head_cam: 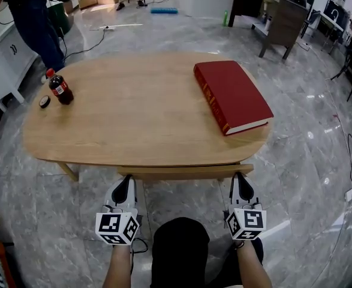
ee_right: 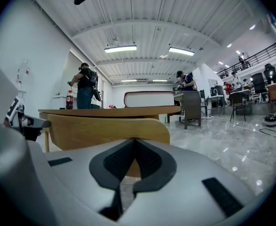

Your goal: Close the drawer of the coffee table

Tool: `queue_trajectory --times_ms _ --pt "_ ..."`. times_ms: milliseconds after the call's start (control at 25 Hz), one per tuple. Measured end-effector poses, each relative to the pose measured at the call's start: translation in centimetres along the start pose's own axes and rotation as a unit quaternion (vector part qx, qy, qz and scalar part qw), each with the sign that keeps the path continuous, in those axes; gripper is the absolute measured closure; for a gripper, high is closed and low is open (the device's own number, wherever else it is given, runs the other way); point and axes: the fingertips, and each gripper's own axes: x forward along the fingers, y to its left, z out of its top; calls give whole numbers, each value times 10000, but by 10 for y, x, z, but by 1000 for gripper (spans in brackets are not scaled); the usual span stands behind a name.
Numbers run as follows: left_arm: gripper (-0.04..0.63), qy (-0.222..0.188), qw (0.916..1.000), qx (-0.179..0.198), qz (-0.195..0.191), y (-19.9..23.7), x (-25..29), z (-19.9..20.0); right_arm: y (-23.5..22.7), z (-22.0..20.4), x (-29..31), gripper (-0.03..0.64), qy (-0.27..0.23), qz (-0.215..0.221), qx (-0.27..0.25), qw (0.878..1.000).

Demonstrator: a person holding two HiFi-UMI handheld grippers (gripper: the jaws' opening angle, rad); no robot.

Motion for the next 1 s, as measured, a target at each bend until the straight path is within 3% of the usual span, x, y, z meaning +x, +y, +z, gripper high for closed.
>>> queue_trajectory --times_ms 1000 --pt "586 -189 9994 -163 227 11 40 9 -8 7 42 601 -138 -32 219 9997"
